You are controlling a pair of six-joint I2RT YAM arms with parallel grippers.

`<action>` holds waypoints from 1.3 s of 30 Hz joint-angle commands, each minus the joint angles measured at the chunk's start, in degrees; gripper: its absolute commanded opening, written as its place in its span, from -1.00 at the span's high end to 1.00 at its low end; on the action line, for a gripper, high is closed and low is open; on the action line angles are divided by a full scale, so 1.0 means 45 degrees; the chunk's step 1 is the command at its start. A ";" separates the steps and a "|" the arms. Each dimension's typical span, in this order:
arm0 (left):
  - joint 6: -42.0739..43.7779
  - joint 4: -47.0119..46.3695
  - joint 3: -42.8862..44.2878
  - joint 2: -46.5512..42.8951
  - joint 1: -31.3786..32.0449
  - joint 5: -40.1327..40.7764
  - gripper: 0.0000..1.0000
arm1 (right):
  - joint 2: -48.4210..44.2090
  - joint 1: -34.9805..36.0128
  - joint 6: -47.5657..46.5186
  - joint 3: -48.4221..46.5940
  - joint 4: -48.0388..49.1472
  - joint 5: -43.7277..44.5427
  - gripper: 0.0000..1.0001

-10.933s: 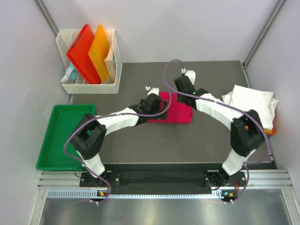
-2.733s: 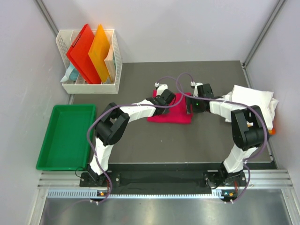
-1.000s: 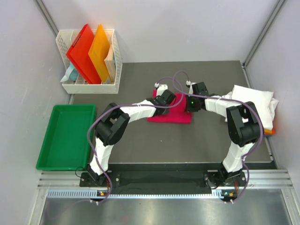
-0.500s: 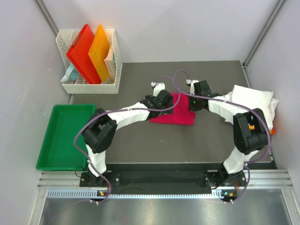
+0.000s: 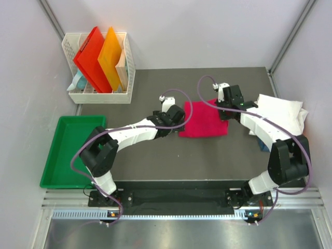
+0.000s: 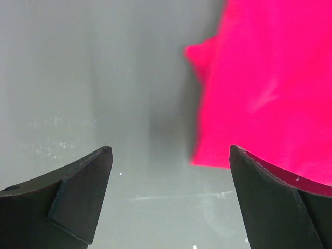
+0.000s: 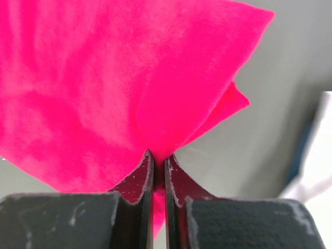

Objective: Fold and stack the t-shirts
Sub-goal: Put the neatly folded tshirt into the corner of the board with the right arm

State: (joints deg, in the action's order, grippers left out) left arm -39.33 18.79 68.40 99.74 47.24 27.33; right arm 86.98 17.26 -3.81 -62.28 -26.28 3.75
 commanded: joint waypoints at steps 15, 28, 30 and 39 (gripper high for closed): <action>-0.0732 -0.0151 -0.0415 -0.0037 0.0907 0.0196 -0.98 | -0.2825 -0.1761 -0.2140 -0.2702 -0.2302 0.1609 1.00; -0.0947 -0.0464 -0.0493 0.0334 0.1181 0.0020 -0.98 | -0.3313 -0.3737 -0.3371 -0.4712 -0.3709 0.0964 1.00; -0.0986 -0.0503 -0.0493 0.0393 0.1239 0.0020 -0.98 | -0.3294 -0.3737 -0.3449 -0.4986 -0.3962 0.0925 1.00; -0.1221 -0.0776 -0.0864 0.0413 0.1337 -0.0038 -0.98 | -0.3450 -0.5140 -0.4034 -0.5670 -0.4549 0.0828 1.00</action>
State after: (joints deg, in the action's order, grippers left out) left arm -43.70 17.93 65.60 101.91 52.99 27.00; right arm 74.00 -2.85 -19.86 -83.50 -46.83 8.19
